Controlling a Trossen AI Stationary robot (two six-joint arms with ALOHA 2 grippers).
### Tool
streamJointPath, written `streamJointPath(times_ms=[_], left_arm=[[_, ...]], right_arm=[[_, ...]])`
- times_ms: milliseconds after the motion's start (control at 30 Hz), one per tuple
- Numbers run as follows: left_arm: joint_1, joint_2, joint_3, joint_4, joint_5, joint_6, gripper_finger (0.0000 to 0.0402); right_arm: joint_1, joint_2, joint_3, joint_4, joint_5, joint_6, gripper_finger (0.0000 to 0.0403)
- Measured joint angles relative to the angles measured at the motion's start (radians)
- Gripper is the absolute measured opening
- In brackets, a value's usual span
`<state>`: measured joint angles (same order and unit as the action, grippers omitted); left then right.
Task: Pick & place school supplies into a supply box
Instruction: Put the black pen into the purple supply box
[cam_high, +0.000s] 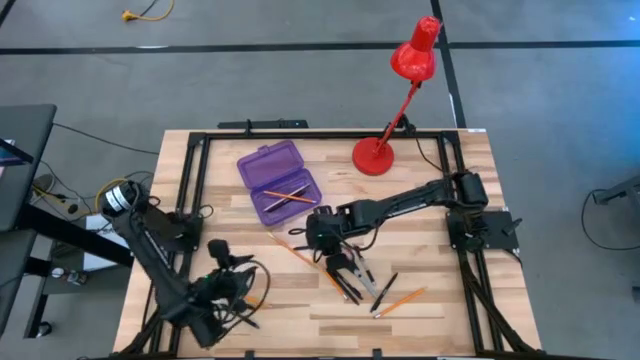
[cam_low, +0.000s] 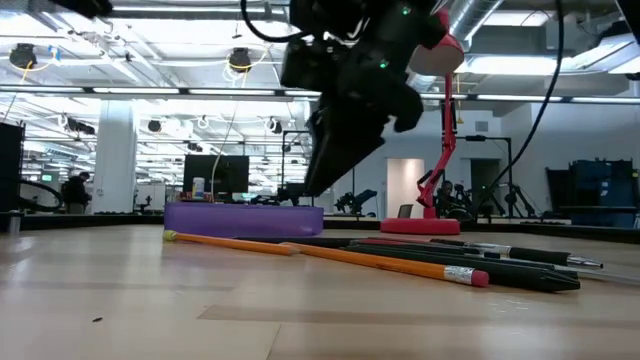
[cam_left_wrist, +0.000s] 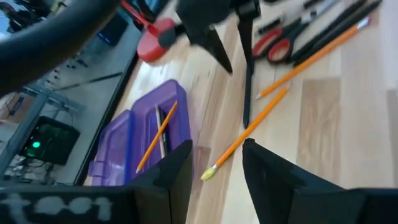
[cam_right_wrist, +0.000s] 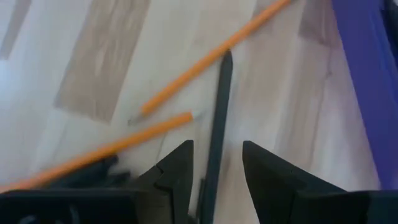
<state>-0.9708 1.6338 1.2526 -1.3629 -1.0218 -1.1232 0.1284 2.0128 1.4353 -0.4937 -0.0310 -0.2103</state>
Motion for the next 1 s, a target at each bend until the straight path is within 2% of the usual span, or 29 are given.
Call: streamJointPath(times_ms=[133, 300, 533, 833, 1000], left_arm=[[-0.050, 0.000, 0.000, -0.061, -0.019, -0.126, 0.0129], [-0.078, 0.001, 0.000, -0.098, -0.038, -0.196, 0.0129], [-0.078, 0.002, 0.000, -0.098, -0.038, -0.201, 0.0129], [-0.078, 0.003, 0.000, -0.098, -0.038, -0.207, 0.0130], [-0.078, 0.003, 0.000, -0.098, -0.037, -0.208, 0.0130]], right_arm=[[0.003, 0.041, 0.001, 0.046, -0.022, 0.000, 0.0131], [0.004, 0.071, 0.002, 0.054, -0.022, 0.039, 0.0131], [0.003, 0.104, -0.001, 0.057, -0.015, 0.059, 0.0131], [0.000, 0.104, 0.000, 0.016, 0.047, 0.071, 0.0127], [0.001, 0.100, 0.003, -0.060, 0.142, 0.068, 0.0105]])
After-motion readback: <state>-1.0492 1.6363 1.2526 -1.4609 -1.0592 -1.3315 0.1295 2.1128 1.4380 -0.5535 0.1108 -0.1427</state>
